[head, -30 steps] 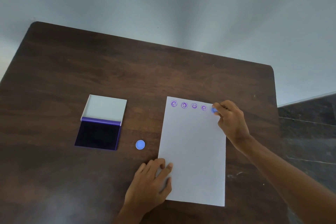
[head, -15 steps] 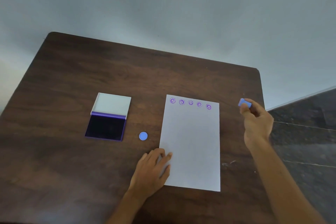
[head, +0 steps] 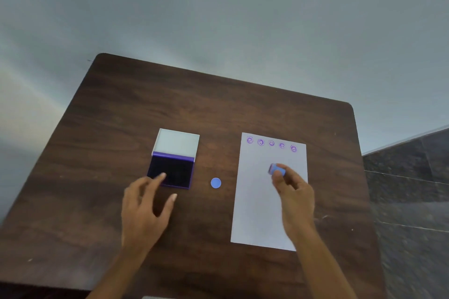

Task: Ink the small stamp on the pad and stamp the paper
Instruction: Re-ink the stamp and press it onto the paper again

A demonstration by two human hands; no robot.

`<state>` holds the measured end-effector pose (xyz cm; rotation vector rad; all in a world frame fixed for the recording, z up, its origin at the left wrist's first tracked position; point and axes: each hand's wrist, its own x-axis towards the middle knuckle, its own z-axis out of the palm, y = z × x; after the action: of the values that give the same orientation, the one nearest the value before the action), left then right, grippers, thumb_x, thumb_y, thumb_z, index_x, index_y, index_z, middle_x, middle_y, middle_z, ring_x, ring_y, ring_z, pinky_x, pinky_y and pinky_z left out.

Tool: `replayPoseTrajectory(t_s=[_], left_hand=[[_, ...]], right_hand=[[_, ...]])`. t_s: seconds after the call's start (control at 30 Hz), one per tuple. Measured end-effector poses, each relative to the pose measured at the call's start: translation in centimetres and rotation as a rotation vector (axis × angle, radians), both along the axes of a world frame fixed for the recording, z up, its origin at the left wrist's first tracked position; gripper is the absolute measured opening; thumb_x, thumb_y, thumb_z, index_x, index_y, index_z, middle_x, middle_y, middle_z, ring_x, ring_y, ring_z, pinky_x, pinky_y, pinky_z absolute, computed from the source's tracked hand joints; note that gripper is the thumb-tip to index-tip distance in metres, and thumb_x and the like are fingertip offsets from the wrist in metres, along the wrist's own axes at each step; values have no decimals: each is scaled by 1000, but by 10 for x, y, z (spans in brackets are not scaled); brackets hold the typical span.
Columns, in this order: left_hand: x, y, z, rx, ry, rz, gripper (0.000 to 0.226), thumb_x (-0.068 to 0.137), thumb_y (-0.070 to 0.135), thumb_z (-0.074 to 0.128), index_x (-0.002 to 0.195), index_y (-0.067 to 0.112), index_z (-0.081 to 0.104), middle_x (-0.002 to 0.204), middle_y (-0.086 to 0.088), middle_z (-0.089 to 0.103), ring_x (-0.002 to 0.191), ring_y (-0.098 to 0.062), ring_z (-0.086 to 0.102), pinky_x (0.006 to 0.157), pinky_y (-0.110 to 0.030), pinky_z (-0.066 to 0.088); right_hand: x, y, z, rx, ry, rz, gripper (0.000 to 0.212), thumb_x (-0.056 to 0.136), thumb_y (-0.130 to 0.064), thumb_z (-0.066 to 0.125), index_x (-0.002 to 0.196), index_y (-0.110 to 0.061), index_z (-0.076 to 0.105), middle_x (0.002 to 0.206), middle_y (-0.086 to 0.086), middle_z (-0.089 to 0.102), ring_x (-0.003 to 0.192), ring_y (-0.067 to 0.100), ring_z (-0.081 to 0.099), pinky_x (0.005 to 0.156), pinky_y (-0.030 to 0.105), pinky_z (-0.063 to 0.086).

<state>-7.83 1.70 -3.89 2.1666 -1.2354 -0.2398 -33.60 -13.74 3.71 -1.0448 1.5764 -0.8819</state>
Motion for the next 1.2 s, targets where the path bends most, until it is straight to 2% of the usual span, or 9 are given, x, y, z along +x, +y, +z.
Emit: replayPoseTrajectory(t_s=[0.07,0.13,0.27,0.43,0.57,0.73,0.9,1.03,1.2], left_hand=[[17,-2,-6,90,133,176,82,75,47,79,143,32,37,137,-4,34,122,-23,40,93,-46,46],[29,-7,-15,170,218,233,100,67,59,79,148,37,23,143,-1,27,128,-26,37,100,-52,43],[39,-14,-31,307,87,134,114,57,85,63,149,30,25,139,-6,34,122,-28,38,100,-53,39],[41,-14,-39,319,-23,78,107,61,89,51,147,28,32,130,-5,39,108,-25,43,88,-49,45],[41,-14,-38,328,-26,61,103,67,86,53,149,28,30,131,-5,40,111,-24,44,90,-49,45],[41,-15,-37,354,-31,73,95,72,80,50,148,25,35,133,-8,45,113,-25,48,91,-47,46],[41,-15,-38,333,-40,75,93,71,75,60,147,25,37,129,-7,48,108,-22,48,86,-43,46],[43,-14,-44,327,-60,65,94,69,74,64,145,24,40,128,-7,50,106,-23,50,83,-42,46],[42,-15,-42,346,-56,55,92,70,73,64,145,24,41,129,-9,52,109,-25,51,85,-44,46]], right_hand=[[30,19,-6,41,16,60,14,86,-25,70,99,-24,73,98,-14,74,91,6,68,82,20,53],[61,35,-13,63,29,133,11,86,-25,70,96,-27,74,94,-14,75,90,5,68,80,18,54],[112,54,-24,85,93,232,13,85,-30,71,98,-31,71,96,-16,73,89,5,67,82,17,55],[152,58,-35,61,202,320,16,84,-32,71,100,-32,69,95,-20,69,86,4,66,81,10,50],[168,53,-48,-1,312,381,19,84,-29,71,103,-25,70,95,-13,70,80,0,64,73,1,42],[183,44,-64,-214,566,650,24,85,-14,71,107,-6,68,108,10,69,86,12,63,82,7,41],[197,42,-74,-337,826,978,39,86,-15,69,123,-11,57,125,9,59,111,21,59,93,28,50],[200,46,-76,-452,815,948,33,80,-8,74,111,-7,61,111,13,64,101,26,63,81,37,59],[200,38,-76,-483,826,1049,33,87,-12,68,118,-6,58,121,12,61,109,24,59,90,35,56]])
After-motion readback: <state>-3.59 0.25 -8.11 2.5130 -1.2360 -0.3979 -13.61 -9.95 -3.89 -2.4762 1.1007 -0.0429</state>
